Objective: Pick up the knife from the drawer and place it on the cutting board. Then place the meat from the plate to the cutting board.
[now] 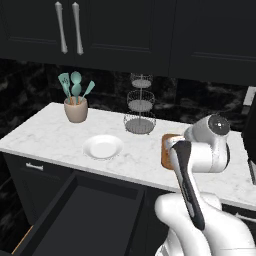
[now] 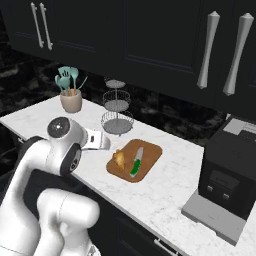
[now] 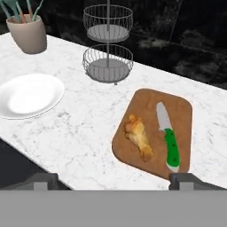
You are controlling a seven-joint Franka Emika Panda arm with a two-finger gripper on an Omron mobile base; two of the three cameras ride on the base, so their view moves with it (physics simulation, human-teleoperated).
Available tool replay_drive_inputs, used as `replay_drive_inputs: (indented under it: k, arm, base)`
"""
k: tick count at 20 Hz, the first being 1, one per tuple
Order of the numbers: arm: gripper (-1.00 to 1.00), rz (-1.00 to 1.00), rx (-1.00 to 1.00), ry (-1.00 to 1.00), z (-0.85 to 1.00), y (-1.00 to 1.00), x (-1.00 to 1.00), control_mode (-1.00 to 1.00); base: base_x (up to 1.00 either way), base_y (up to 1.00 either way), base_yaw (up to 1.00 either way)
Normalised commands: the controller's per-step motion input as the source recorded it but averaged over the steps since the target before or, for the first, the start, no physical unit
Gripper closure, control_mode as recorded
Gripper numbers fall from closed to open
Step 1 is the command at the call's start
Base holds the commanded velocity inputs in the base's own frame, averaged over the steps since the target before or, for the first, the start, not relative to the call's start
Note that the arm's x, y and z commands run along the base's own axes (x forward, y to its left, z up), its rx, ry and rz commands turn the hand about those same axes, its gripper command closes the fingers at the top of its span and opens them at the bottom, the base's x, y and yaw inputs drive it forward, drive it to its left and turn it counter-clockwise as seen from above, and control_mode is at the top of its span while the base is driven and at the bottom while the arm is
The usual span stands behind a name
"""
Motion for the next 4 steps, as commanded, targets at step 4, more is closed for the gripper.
replay_drive_inputs:
  k: [4]
  arm:
    - [-1.0,0.0,0.0,-0.09,0.66,0.23,-0.66,-1.0]
  base:
    - [0.0,0.0,0.0]
